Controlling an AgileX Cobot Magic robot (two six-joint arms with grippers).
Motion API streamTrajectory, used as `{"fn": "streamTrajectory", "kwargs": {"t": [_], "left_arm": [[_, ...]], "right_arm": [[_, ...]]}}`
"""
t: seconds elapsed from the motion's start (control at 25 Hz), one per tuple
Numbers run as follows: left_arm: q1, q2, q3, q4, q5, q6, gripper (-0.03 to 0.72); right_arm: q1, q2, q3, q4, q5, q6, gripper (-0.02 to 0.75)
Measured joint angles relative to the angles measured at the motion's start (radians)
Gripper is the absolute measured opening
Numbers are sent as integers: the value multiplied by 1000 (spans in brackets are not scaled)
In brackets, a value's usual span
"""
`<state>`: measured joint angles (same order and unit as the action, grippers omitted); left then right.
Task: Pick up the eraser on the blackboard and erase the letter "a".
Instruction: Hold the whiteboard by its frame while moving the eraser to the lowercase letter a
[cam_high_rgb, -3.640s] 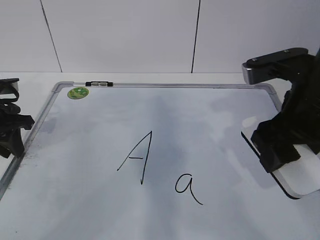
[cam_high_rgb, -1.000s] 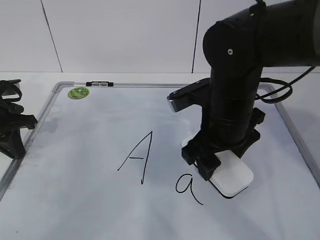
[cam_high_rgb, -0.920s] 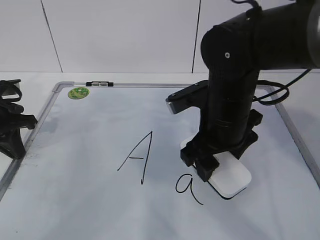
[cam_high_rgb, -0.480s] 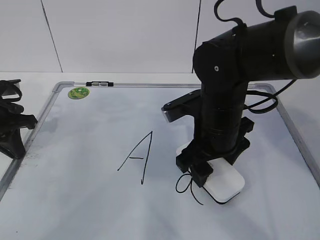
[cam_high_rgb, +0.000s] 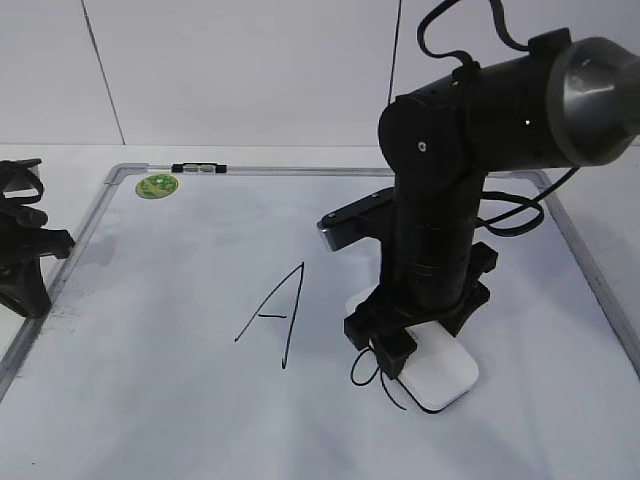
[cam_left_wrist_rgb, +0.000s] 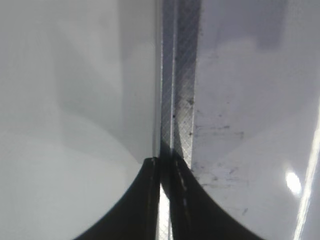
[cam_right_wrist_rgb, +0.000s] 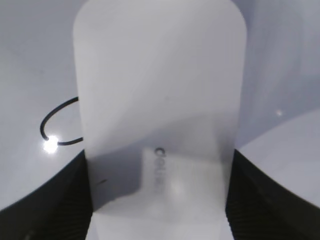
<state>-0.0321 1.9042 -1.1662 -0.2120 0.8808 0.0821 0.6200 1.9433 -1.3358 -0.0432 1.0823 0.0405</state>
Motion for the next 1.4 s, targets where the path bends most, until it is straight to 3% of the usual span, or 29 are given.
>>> {"fn": "streamTrajectory", "kwargs": {"t": [1.4], "left_arm": [[0, 0, 0, 0, -2, 2, 20]], "right_arm": [[-4, 12, -12, 131, 30, -109, 559]]}}
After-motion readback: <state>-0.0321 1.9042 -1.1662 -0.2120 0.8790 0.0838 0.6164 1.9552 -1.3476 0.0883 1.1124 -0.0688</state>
